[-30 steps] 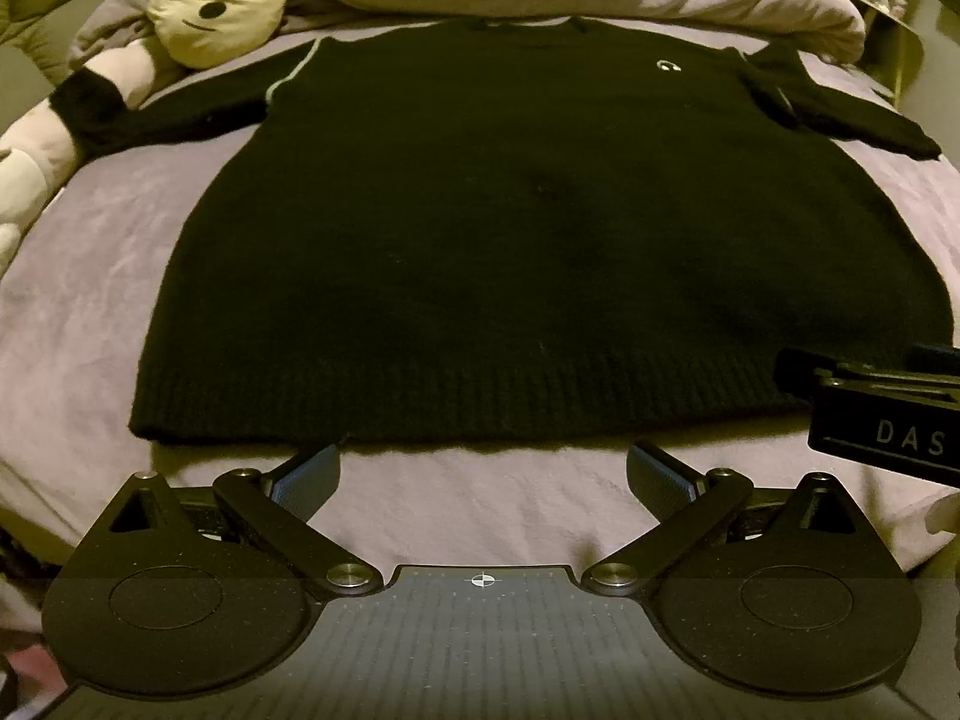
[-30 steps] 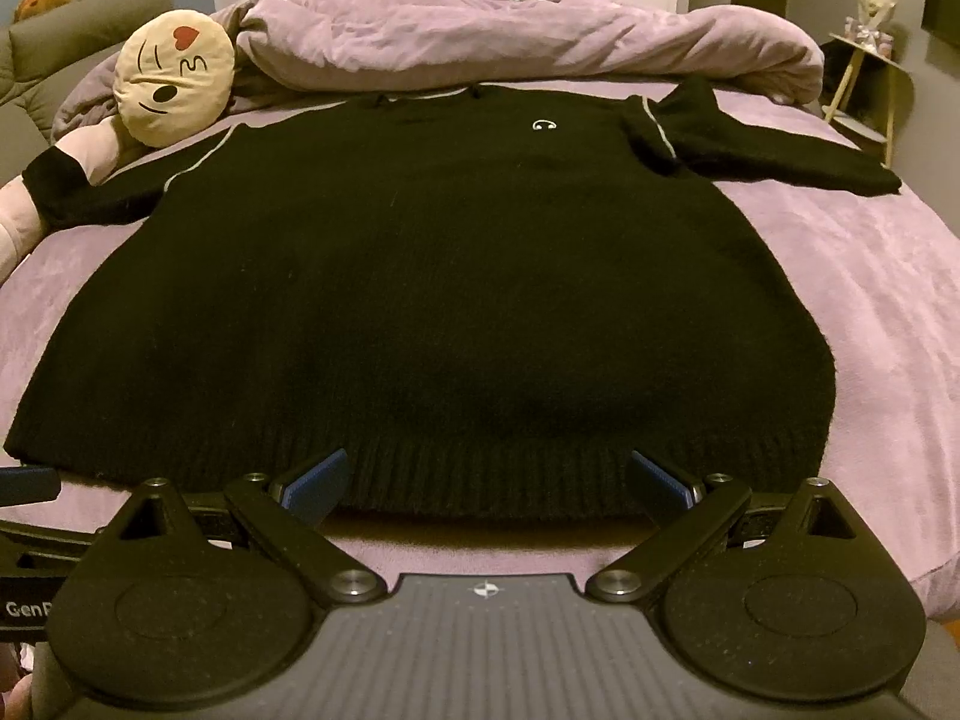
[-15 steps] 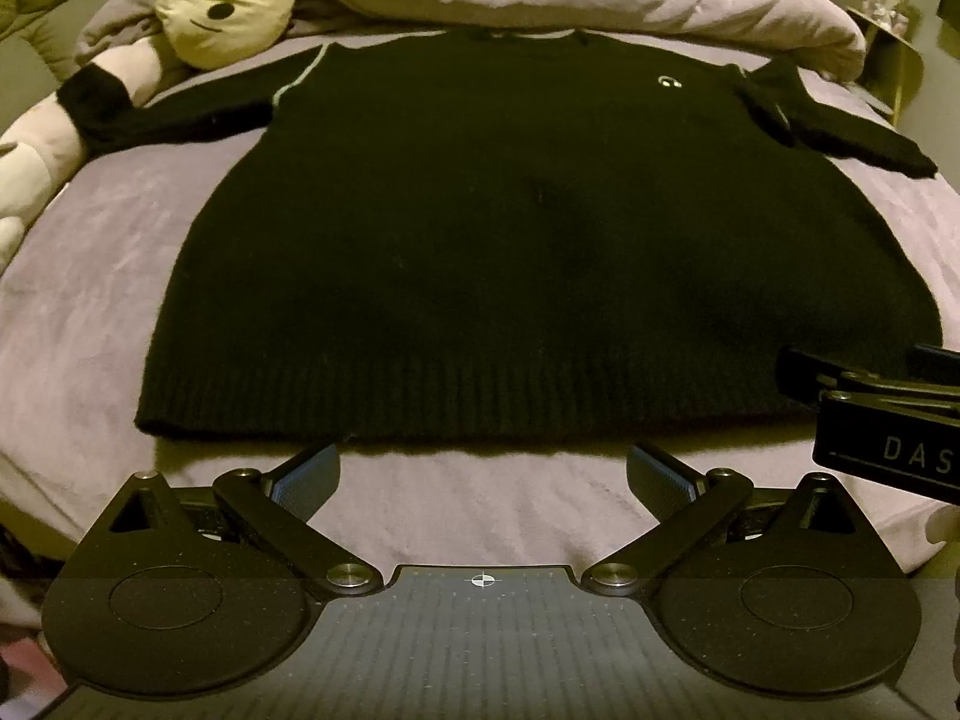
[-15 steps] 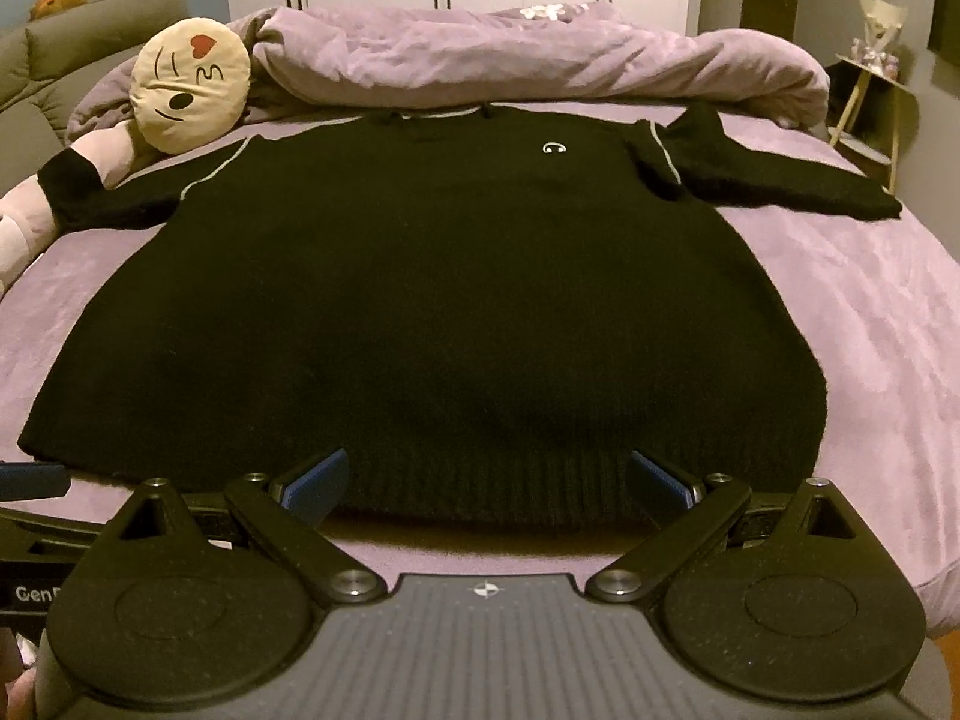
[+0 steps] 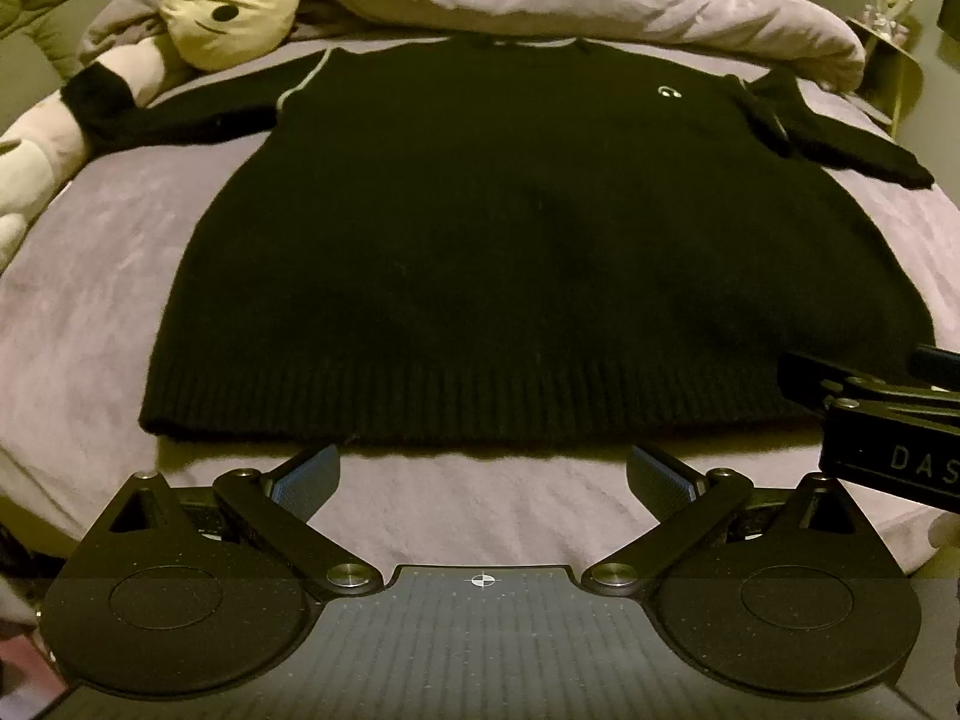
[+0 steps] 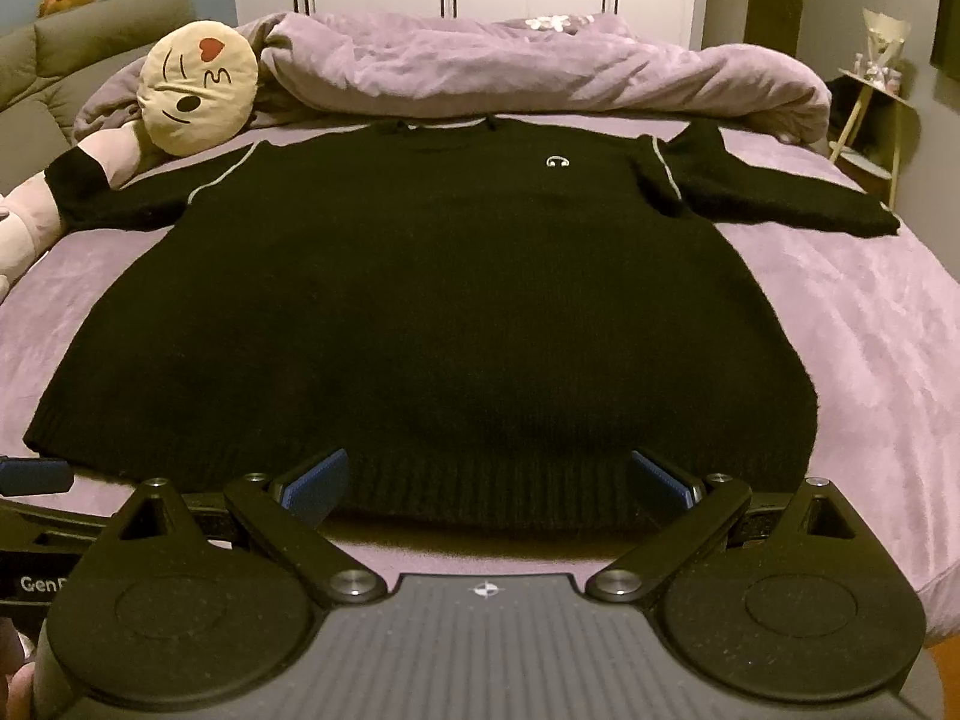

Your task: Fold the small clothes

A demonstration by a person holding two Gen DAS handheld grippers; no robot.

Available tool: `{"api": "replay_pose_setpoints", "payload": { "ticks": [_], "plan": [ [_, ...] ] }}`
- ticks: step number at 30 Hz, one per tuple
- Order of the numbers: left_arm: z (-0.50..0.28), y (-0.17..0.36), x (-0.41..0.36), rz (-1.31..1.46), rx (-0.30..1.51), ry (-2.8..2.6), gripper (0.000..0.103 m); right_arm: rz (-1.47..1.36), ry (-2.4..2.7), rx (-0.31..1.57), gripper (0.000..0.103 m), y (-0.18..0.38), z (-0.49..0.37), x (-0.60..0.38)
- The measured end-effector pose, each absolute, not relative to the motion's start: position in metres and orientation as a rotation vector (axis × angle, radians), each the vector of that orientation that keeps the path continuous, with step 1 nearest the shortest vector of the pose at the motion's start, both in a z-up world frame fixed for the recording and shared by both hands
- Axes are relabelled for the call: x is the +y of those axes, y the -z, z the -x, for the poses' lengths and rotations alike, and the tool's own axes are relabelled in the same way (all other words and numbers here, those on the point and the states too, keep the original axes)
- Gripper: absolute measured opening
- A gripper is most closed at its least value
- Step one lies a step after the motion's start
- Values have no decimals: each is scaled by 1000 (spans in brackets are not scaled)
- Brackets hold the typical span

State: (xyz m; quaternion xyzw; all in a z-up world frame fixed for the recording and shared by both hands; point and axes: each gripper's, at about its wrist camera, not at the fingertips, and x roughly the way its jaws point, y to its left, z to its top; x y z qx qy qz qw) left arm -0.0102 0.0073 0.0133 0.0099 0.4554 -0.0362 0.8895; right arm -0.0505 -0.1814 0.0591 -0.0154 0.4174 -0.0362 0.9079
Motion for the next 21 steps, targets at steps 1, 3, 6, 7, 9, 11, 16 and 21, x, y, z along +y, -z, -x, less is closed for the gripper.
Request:
{"api": "replay_pose_setpoints", "payload": {
  "ticks": [1,3,6,7,9,11,16,21],
  "plan": [
    [11,-14,8,-16,941,71,103,29,78,855,99,-61,51,-182],
    [10,-17,9,-1,932,60,103,28,81,848,99,-64,52,-184],
    [10,-19,10,22,932,45,103,46,76,841,99,-66,50,-186],
    [10,-19,10,22,933,38,103,48,68,833,99,-66,50,-186],
    [10,-20,9,13,934,23,103,50,53,826,99,-66,50,-187],
    [9,-21,8,6,937,9,103,56,34,834,99,-66,49,-189],
    [9,-26,2,4,924,-5,103,3,-5,879,99,-67,43,-198],
    [5,-27,-5,-17,898,-17,103,-22,-8,899,99,-66,38,-203]
  ]
}}
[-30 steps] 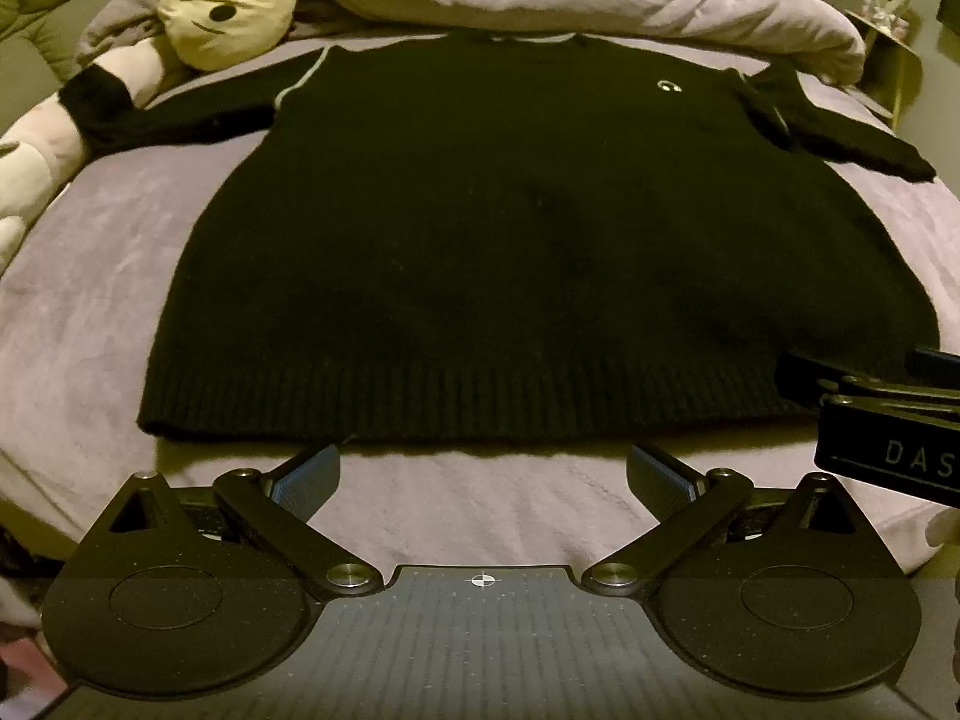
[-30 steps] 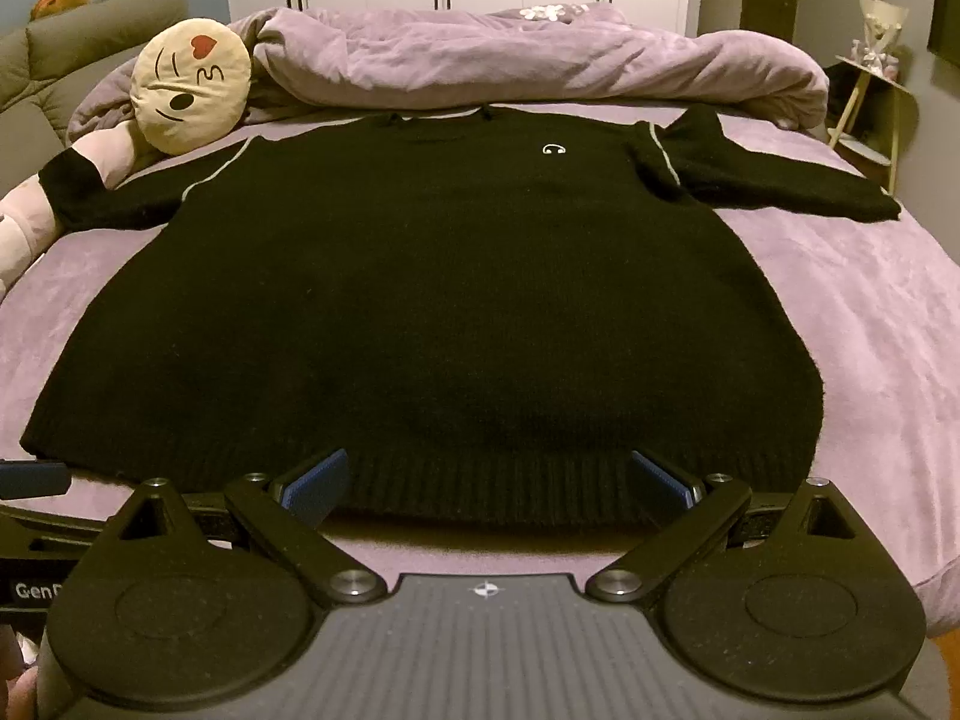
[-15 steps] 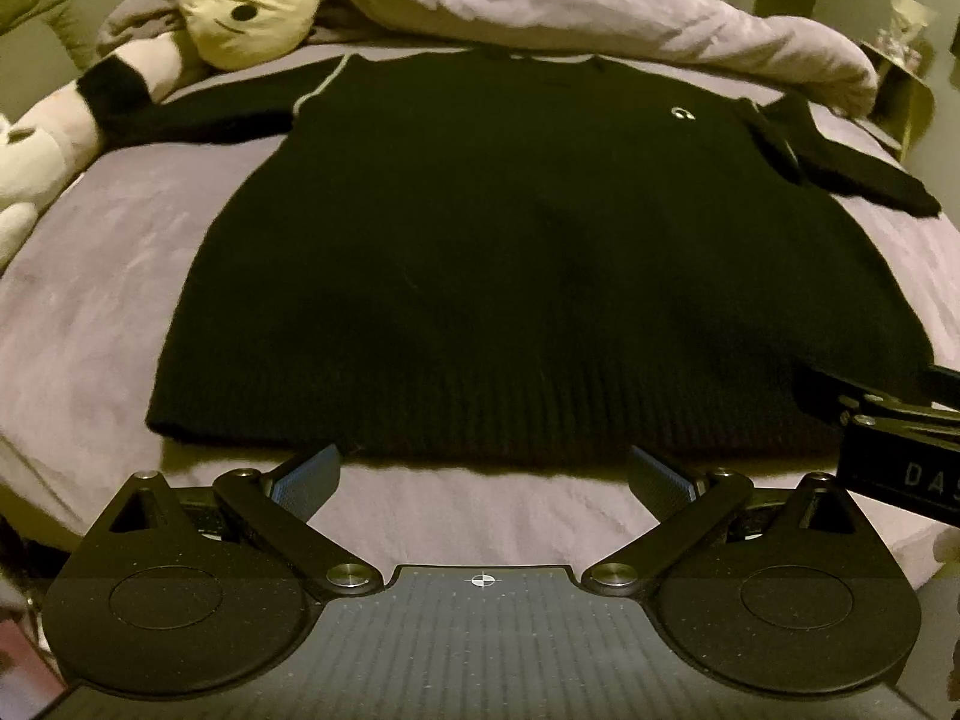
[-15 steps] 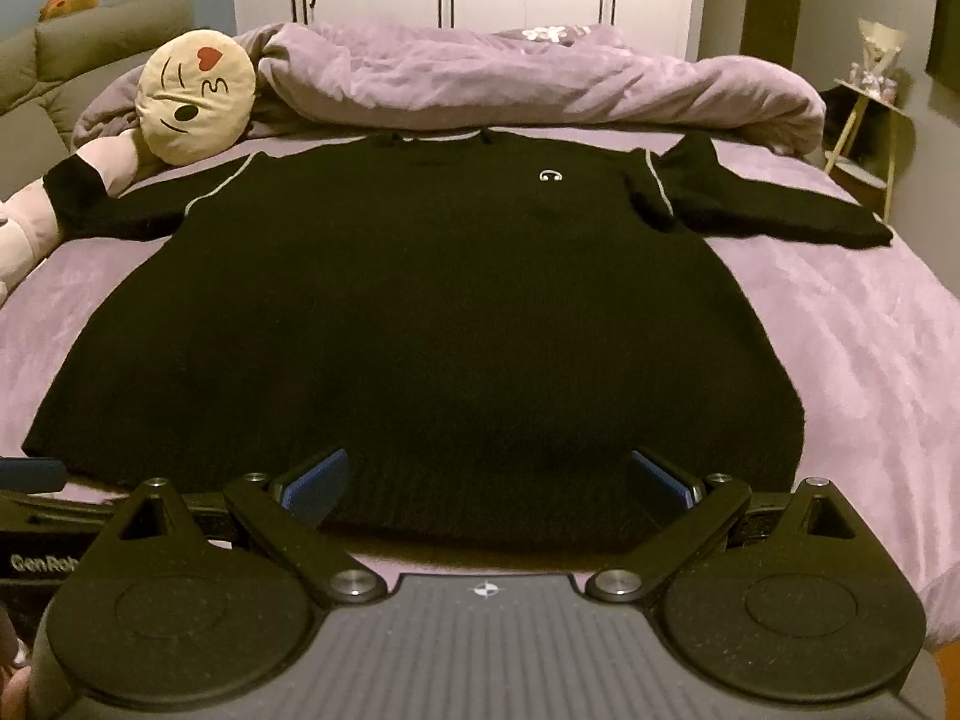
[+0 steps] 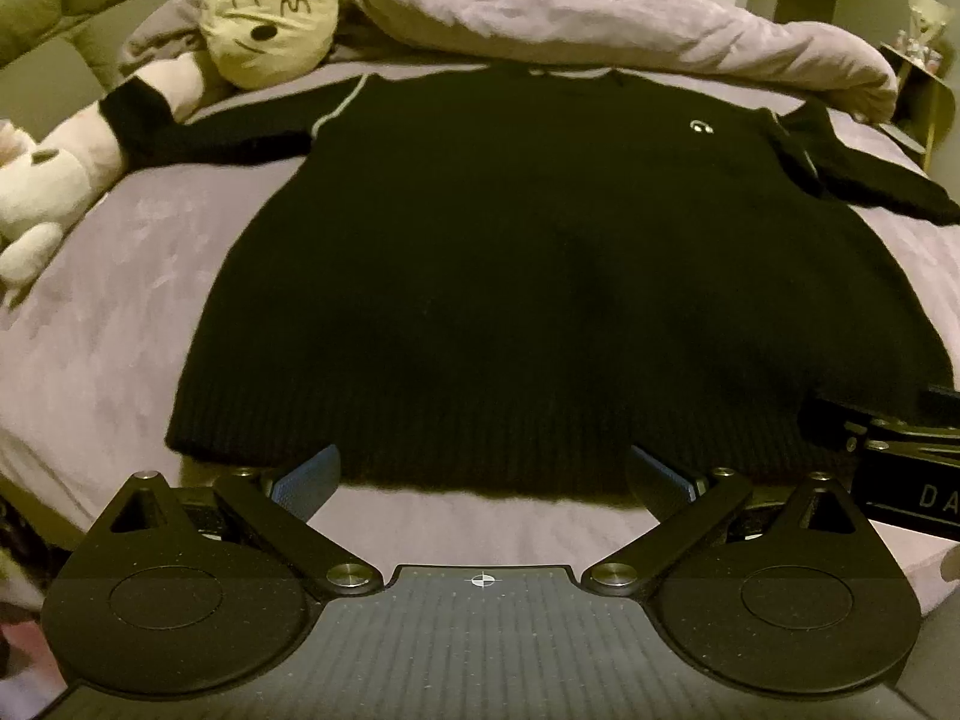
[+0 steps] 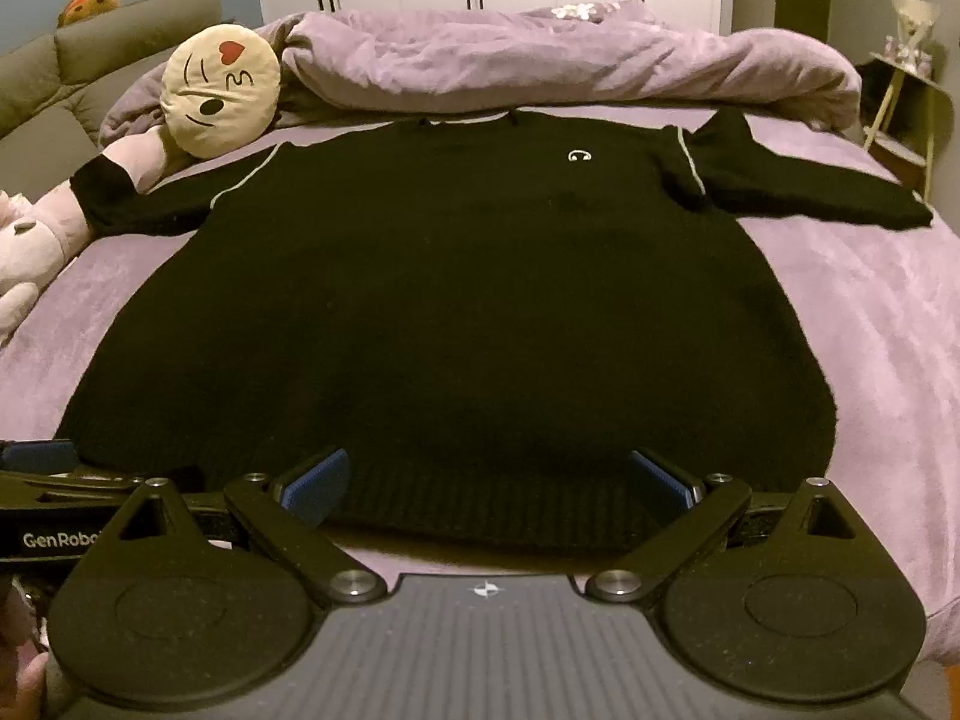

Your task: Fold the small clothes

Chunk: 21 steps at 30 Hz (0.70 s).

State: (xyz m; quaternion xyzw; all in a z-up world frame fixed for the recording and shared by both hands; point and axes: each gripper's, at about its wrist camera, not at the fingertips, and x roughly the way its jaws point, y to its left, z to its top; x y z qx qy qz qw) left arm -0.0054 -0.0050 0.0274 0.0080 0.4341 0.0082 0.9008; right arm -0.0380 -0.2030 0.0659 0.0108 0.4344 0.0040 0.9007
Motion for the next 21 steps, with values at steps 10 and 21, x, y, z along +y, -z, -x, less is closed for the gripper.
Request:
{"api": "replay_pose_setpoints", "payload": {
  "ticks": [10,21],
  "plan": [
    [-13,-23,-6,2,905,-10,103,-17,10,905,99,-60,22,-206],
    [-22,-18,-11,-4,925,-17,103,-49,-27,934,99,-48,13,-216]
  ]
}}
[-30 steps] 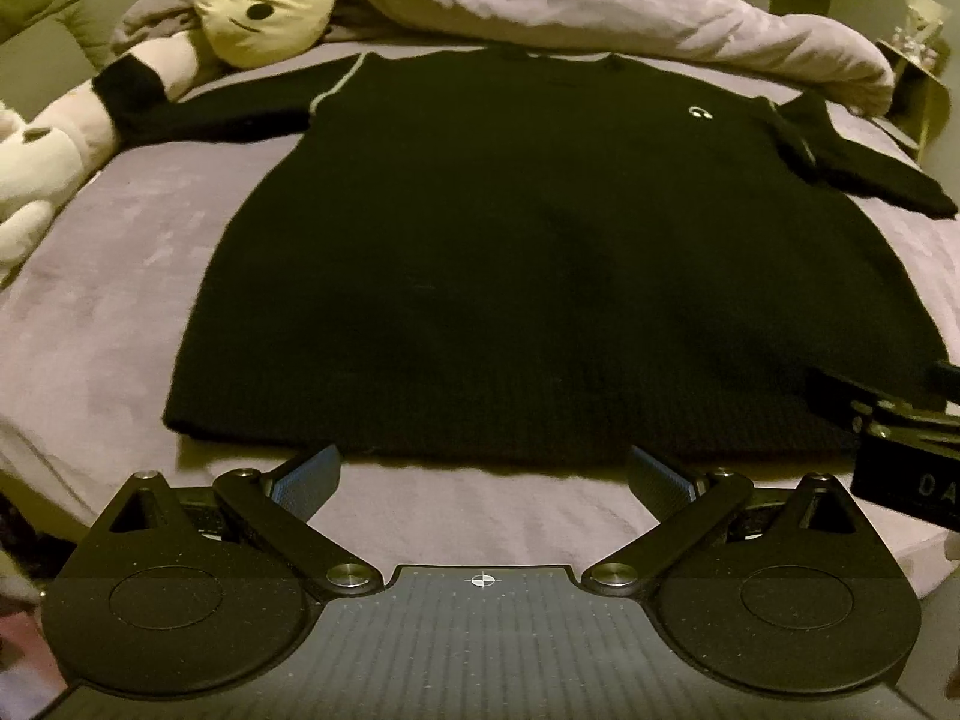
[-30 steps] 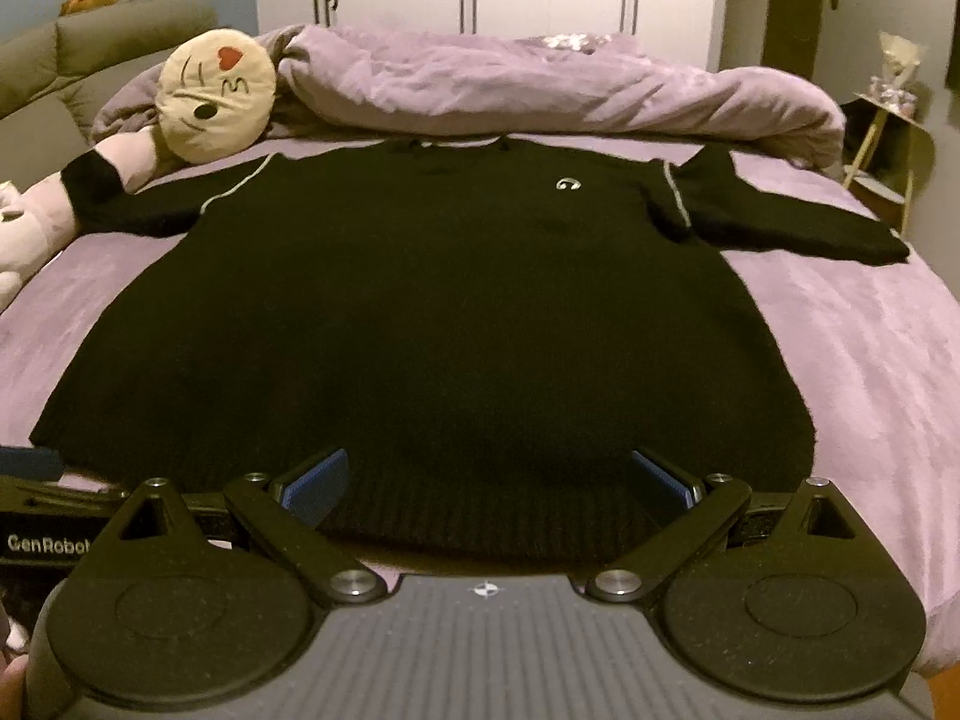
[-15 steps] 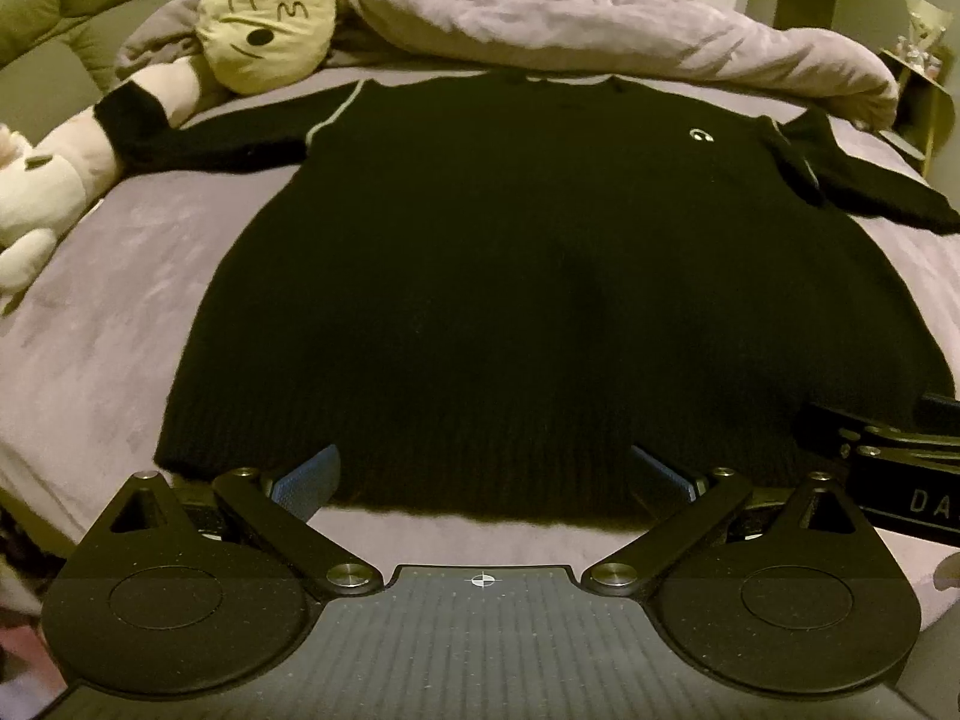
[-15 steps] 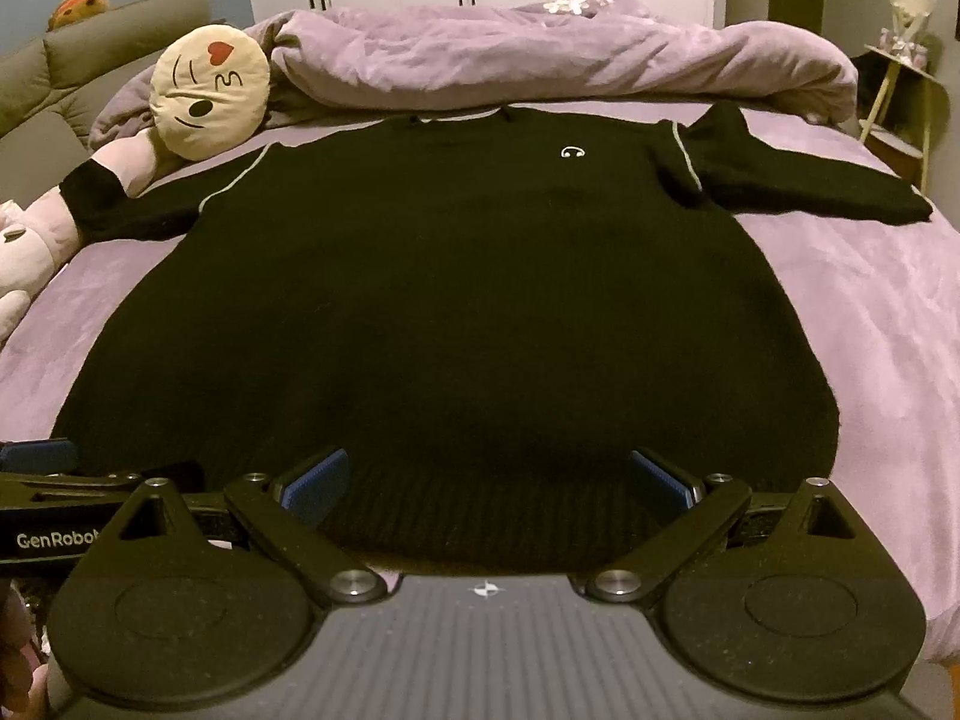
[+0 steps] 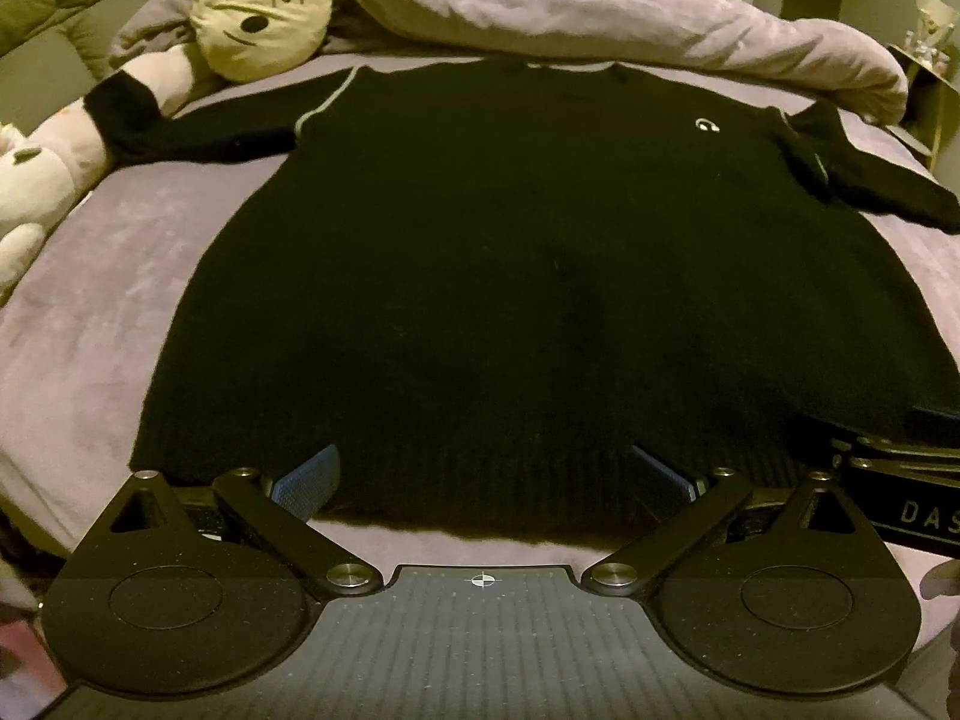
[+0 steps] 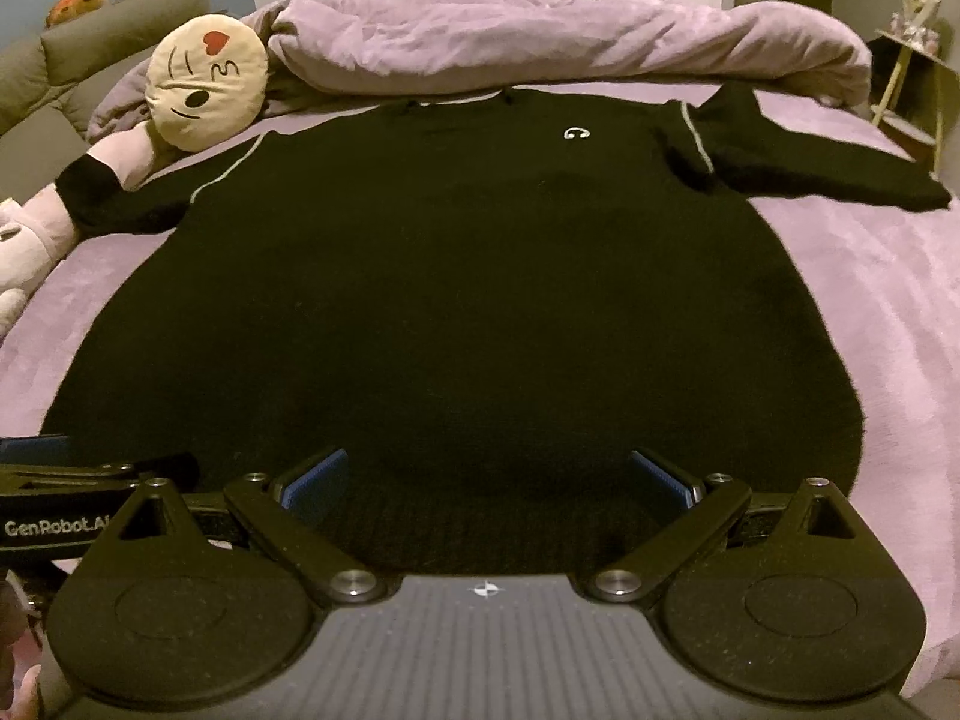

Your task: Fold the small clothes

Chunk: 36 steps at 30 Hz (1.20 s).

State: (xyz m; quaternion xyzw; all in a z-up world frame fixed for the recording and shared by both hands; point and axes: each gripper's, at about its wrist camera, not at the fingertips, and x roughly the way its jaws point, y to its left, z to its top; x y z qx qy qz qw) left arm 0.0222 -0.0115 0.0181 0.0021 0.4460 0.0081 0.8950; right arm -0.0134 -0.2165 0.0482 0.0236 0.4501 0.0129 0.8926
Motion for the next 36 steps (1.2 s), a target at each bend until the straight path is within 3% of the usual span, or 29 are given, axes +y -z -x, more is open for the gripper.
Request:
{"api": "replay_pose_setpoints", "payload": {
  "ticks": [13,21,24,26,33,36],
  "plan": [
    [-28,-16,-24,-16,947,-15,103,-107,-52,917,98,-45,11,-238],
    [-33,-7,-34,-16,976,-9,103,-153,-58,923,92,-37,12,-258],
    [-36,-5,-36,-6,977,-1,103,-180,-84,921,79,-35,11,-269],
    [-38,-3,-37,0,980,-1,103,-212,-101,905,65,-37,4,-285],
    [-55,-5,-38,-2,956,-32,103,-380,156,695,51,-68,-60,-421],
    [-71,-2,-39,19,952,-77,103,-501,327,605,35,-69,-98,-505]
  ]
}}
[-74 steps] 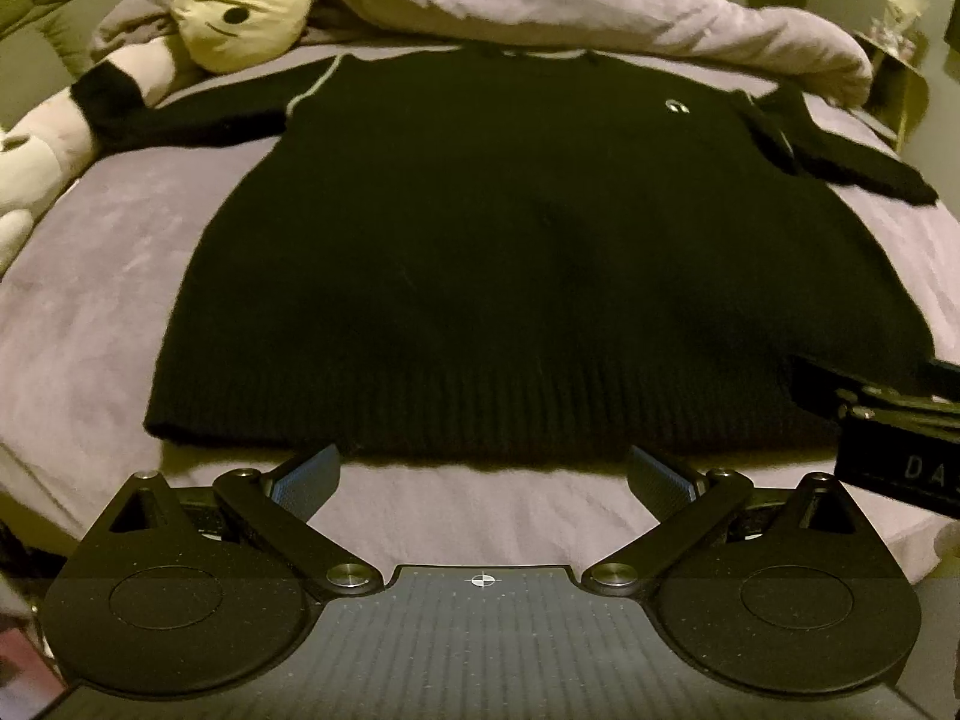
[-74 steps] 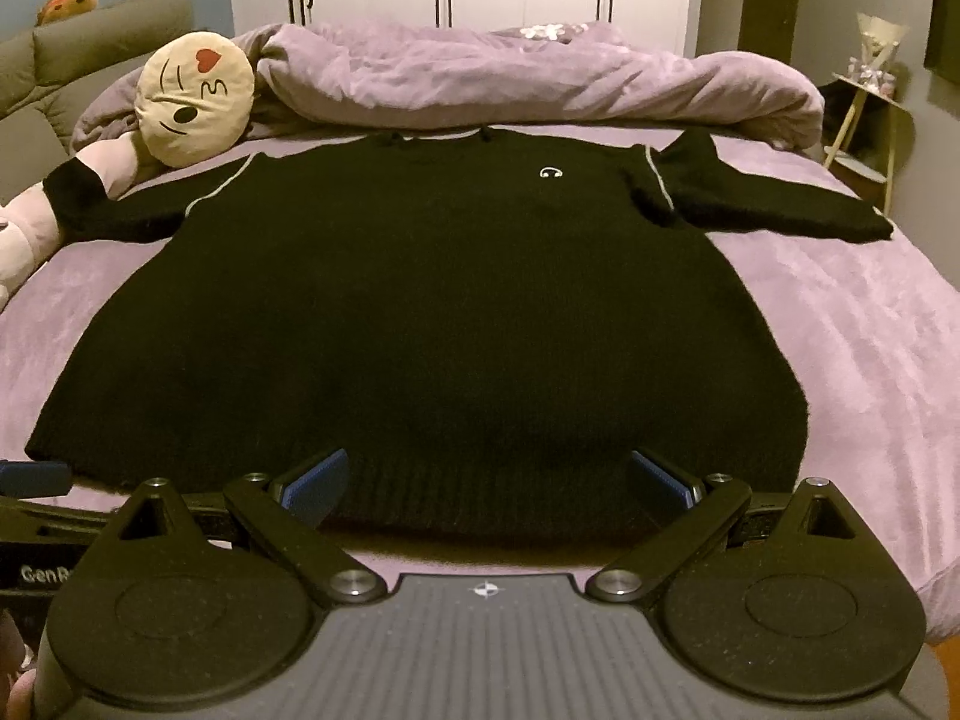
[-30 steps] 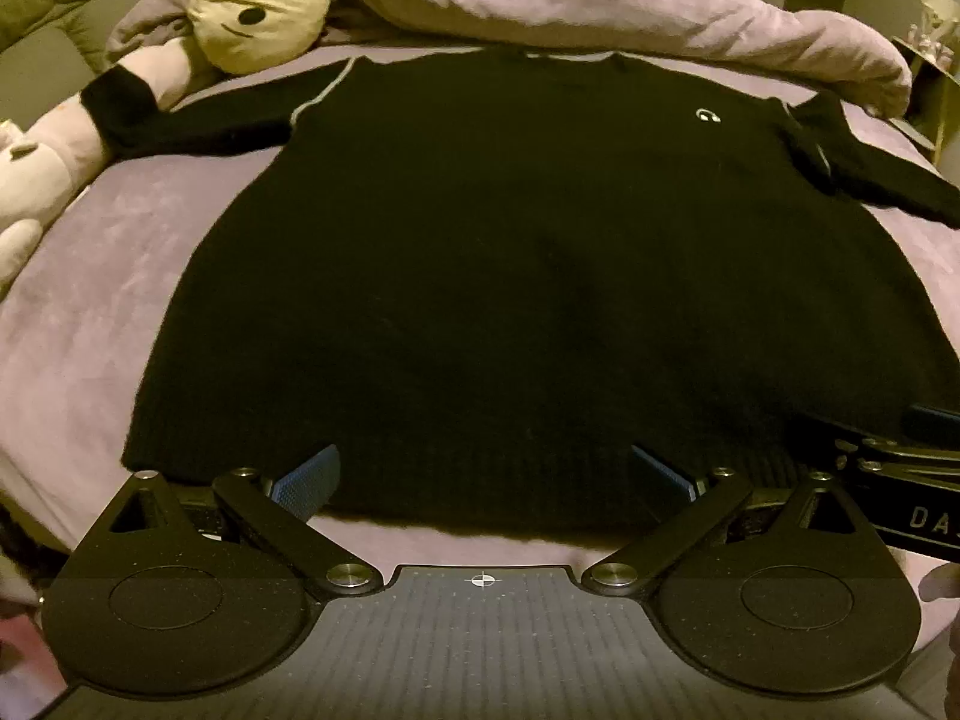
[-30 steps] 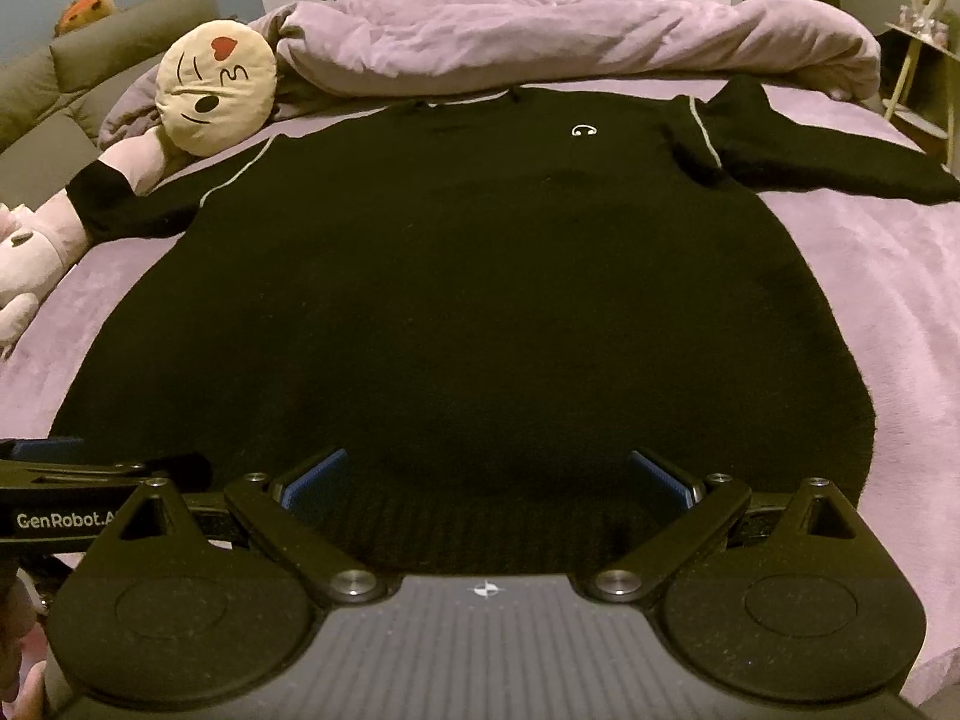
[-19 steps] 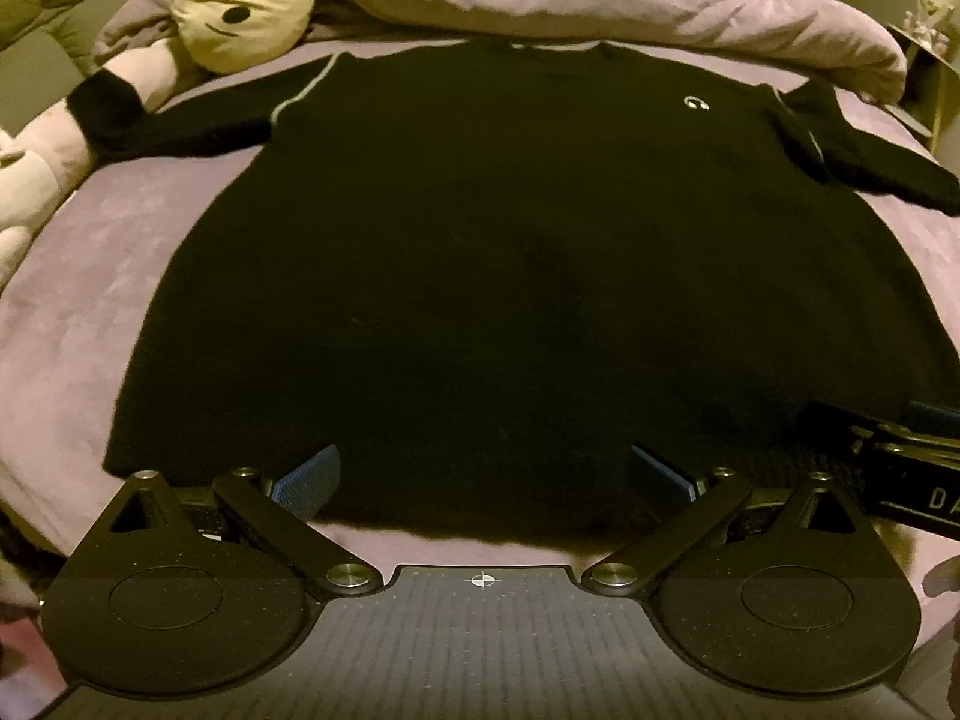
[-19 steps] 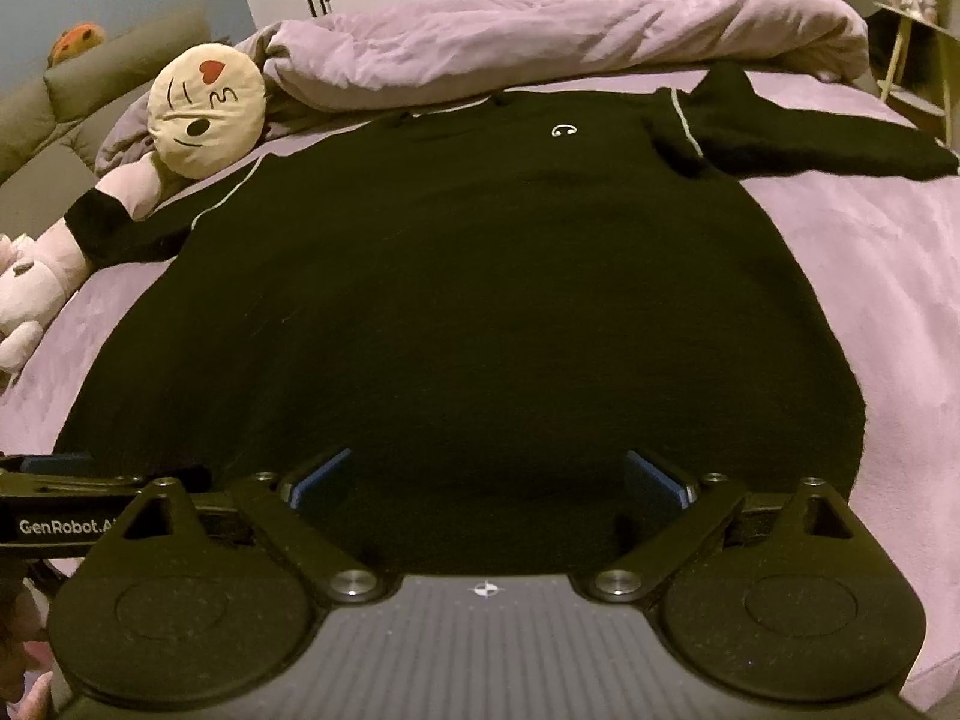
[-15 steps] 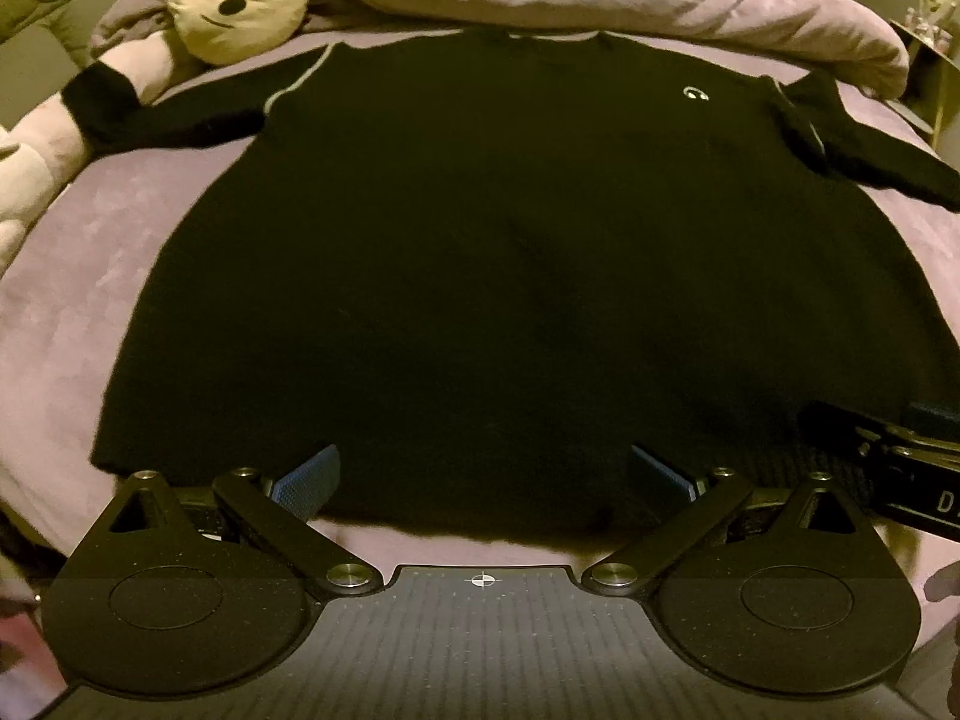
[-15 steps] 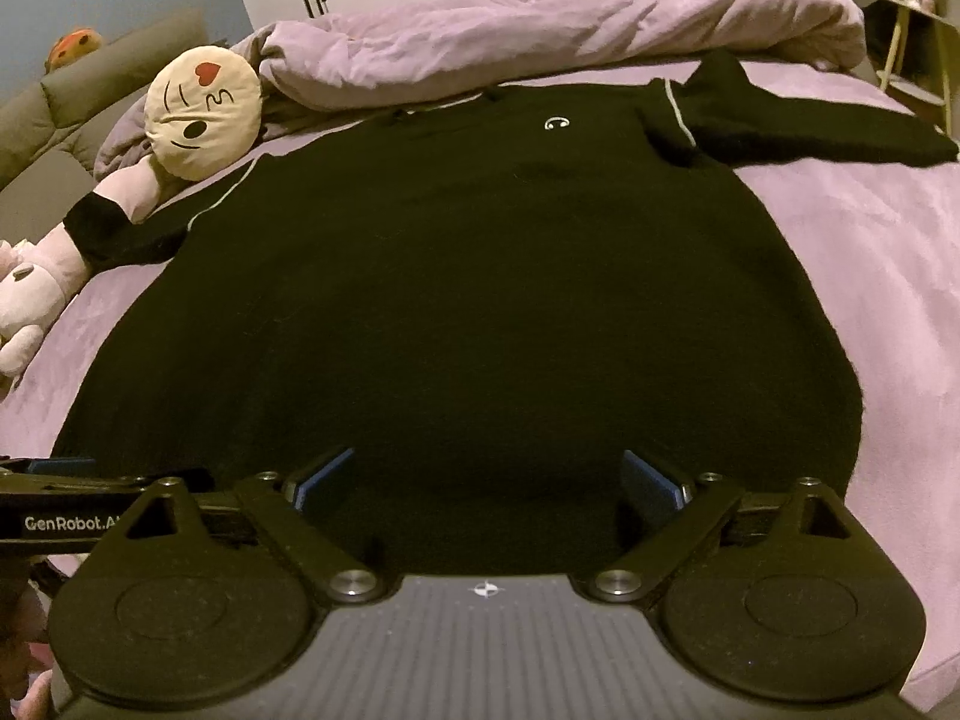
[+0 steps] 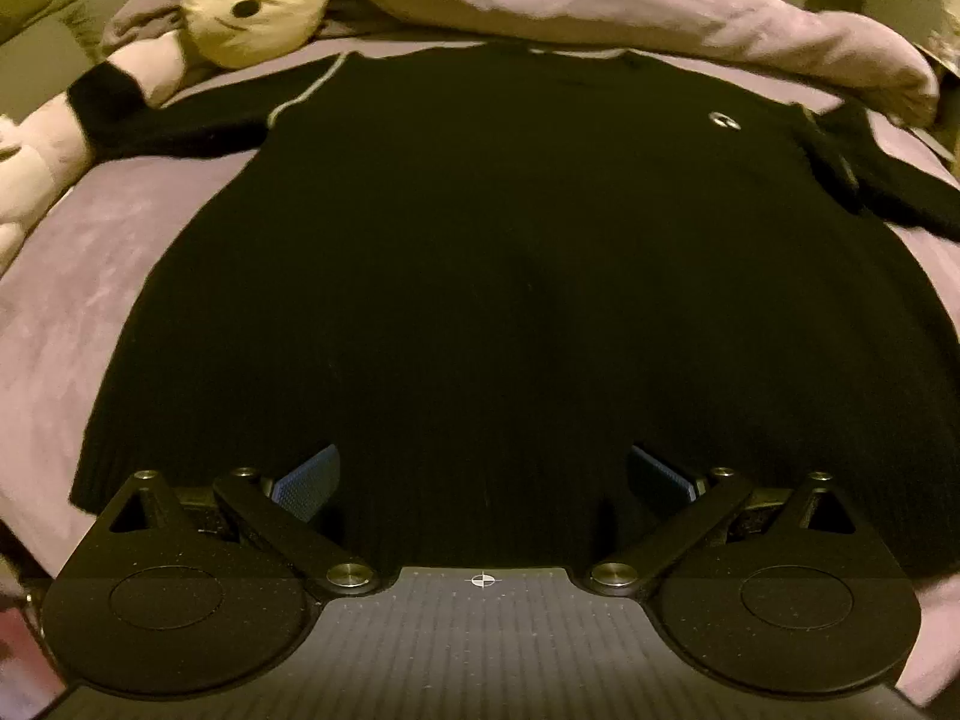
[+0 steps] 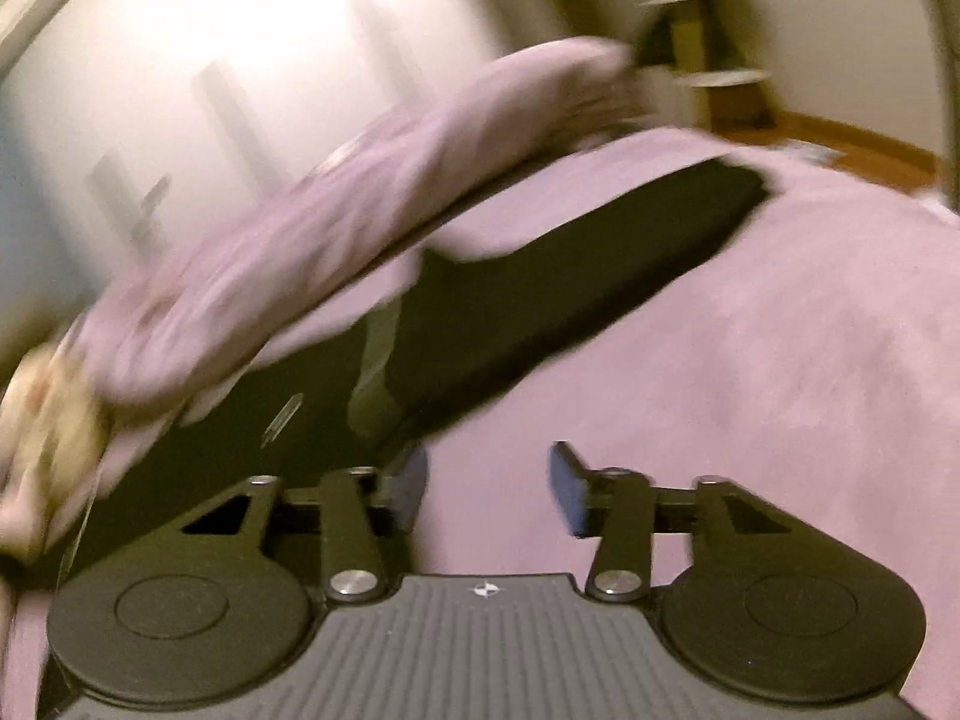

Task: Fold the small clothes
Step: 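Grasp the black sweater sleeve with the right tool and fold it across the body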

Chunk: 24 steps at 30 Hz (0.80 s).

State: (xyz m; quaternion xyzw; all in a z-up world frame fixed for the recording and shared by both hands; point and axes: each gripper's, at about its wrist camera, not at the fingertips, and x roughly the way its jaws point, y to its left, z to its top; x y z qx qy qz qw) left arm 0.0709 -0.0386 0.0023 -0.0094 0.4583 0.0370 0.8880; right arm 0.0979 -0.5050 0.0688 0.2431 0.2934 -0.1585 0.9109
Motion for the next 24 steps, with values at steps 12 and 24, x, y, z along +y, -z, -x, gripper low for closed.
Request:
{"api": "replay_pose_setpoints", "payload": {
  "ticks": [12,24],
  "plan": [
    [-121,24,-51,26,1010,-170,103,-908,654,469,42,2,-199,-694],
    [-130,34,-39,94,1034,-155,103,-1007,581,312,10,-8,-234,-714]
  ]
}}
